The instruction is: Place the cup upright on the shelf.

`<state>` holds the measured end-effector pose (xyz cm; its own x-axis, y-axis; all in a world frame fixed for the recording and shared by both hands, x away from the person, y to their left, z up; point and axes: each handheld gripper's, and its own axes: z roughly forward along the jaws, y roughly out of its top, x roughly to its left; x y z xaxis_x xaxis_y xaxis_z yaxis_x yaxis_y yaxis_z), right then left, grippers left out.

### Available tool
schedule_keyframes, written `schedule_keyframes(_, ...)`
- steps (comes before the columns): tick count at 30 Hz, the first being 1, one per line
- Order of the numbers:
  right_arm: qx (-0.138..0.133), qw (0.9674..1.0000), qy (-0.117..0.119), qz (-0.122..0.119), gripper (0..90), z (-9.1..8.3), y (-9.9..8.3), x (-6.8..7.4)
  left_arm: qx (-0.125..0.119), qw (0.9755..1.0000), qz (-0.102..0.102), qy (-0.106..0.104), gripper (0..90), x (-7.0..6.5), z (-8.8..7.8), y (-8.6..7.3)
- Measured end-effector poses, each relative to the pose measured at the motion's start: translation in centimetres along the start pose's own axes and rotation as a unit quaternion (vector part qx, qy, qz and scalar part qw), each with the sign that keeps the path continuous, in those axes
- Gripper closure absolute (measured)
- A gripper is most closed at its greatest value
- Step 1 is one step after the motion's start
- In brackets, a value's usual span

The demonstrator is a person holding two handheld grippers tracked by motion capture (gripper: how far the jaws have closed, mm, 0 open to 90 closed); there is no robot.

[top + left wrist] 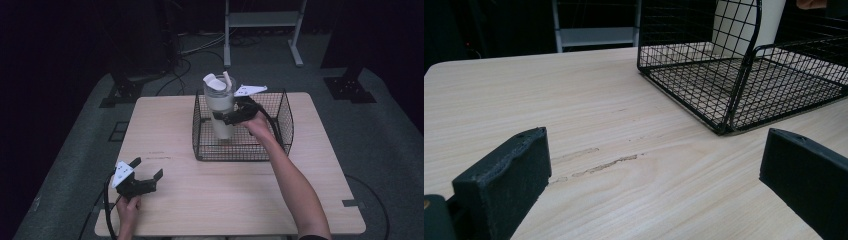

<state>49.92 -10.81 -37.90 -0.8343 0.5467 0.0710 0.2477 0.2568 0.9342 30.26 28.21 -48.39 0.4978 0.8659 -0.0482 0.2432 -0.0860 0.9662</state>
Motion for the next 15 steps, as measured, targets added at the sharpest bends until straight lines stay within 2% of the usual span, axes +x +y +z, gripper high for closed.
schedule_keyframes(9, 0.019, 0.9998, -0.001, 0.008, 8.4, 0.66, -0.69, -0.51, -0.001, 1.0, 0.0, -0.001, 0.0, -0.01, 0.0, -0.01)
schedule_keyframes(15, 0.022, 0.9997, -0.004, 0.009, 8.4, 0.9, -0.87, -0.66, -0.001, 1.0, 0.002, -0.001, 0.0, 0.0, 0.0, -0.01)
